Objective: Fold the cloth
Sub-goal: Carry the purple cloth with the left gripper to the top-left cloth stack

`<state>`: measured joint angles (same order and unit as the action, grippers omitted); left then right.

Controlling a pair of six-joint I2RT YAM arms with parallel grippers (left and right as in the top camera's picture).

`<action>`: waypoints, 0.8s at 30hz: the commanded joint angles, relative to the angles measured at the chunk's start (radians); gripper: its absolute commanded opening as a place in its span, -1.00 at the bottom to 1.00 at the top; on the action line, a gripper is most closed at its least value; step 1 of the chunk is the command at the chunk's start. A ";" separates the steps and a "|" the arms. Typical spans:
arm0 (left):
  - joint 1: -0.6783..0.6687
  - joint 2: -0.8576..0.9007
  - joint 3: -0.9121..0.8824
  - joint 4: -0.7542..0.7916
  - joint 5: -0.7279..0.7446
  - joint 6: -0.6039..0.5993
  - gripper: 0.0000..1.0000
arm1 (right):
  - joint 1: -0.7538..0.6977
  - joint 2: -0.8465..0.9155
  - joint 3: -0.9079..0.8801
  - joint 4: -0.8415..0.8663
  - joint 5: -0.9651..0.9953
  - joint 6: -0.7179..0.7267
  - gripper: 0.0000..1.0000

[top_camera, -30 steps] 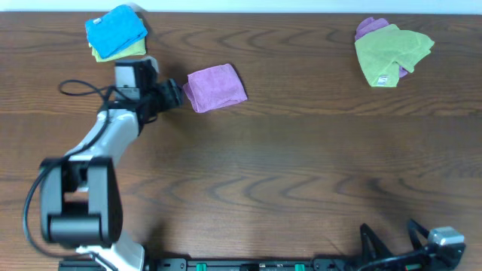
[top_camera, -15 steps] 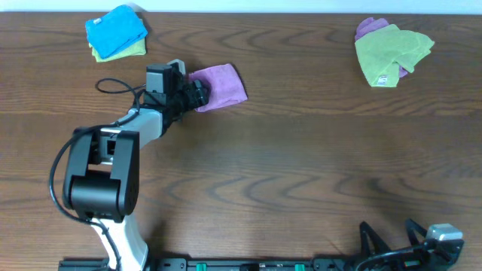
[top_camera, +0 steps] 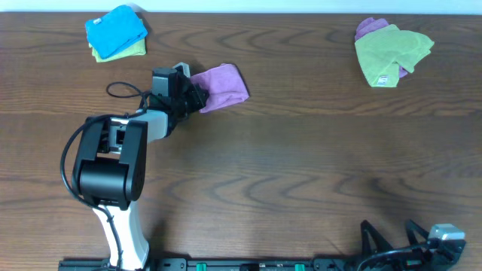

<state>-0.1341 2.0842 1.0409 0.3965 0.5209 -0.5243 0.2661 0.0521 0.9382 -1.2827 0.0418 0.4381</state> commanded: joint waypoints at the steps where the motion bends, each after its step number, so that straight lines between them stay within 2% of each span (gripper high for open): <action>1: -0.005 0.021 0.010 0.069 0.134 -0.012 -0.89 | -0.001 0.011 -0.005 -0.001 0.023 0.018 0.99; 6: -0.005 0.017 0.099 0.077 0.242 -0.006 -0.88 | -0.001 0.011 -0.005 -0.011 0.041 0.018 0.98; 12: 0.004 0.012 0.241 0.041 0.259 0.039 -0.88 | -0.001 0.011 -0.005 -0.027 0.060 0.018 0.99; 14: 0.018 0.012 0.314 -0.037 0.250 0.097 -0.88 | -0.001 0.011 -0.005 -0.027 0.060 0.018 0.98; 19: 0.073 0.012 0.560 -0.373 0.127 0.326 -0.88 | -0.001 0.011 -0.005 -0.027 0.061 0.018 0.98; 21: 0.095 0.012 0.633 -0.446 0.067 0.378 -0.89 | -0.001 0.011 -0.005 -0.027 0.063 0.018 0.98; 24: 0.136 0.012 0.713 -0.474 -0.004 0.406 -0.89 | -0.001 0.011 -0.005 -0.027 0.063 0.019 0.99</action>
<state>-0.0372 2.0918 1.6768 -0.0673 0.6231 -0.2222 0.2661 0.0525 0.9375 -1.3098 0.0875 0.4412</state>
